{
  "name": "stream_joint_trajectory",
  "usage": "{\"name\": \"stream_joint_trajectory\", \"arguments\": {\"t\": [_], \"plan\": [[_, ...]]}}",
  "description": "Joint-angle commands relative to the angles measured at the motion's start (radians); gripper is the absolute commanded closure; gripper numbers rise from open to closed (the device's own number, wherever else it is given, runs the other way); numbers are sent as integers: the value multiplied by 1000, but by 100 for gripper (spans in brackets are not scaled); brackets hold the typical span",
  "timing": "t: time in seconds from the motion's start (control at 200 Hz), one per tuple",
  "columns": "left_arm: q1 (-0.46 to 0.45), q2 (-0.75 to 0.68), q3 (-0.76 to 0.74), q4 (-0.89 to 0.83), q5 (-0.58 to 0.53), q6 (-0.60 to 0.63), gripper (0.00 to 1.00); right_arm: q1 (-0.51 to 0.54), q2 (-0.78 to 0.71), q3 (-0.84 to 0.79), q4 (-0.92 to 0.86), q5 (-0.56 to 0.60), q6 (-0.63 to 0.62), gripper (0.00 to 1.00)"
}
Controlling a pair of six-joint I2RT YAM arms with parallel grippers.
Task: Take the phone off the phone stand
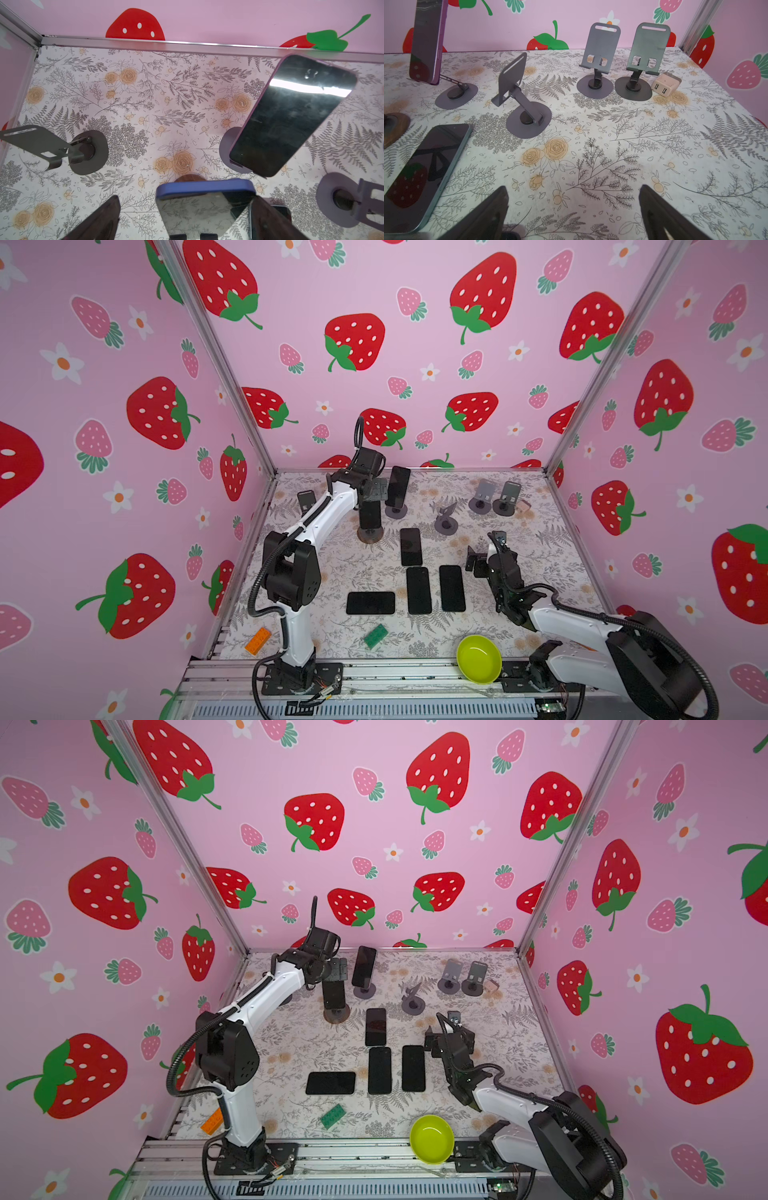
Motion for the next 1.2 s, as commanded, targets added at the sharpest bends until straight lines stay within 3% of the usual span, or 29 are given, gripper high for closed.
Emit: {"name": "stream_joint_trajectory", "arguments": {"t": [0.0,0.275,0.71,1.041,1.196], "plan": [[15,48,87,-36,61,1,1,-4,-12,4,26,-3,-8,0],[9,79,95,-15,77,1,1,-4,-59,-30,50,-1,-26,0],[-35,51,-7,9,-46,-74,4,-4,5,-14,69,-8,-18,0],[-38,32,-45,22,-84,-74,19,-4,36,-5,74,-15,-8,0],[-35,21,-37,25,-49,-61,26,-4,41,-6,78,-13,-11,0]]}}
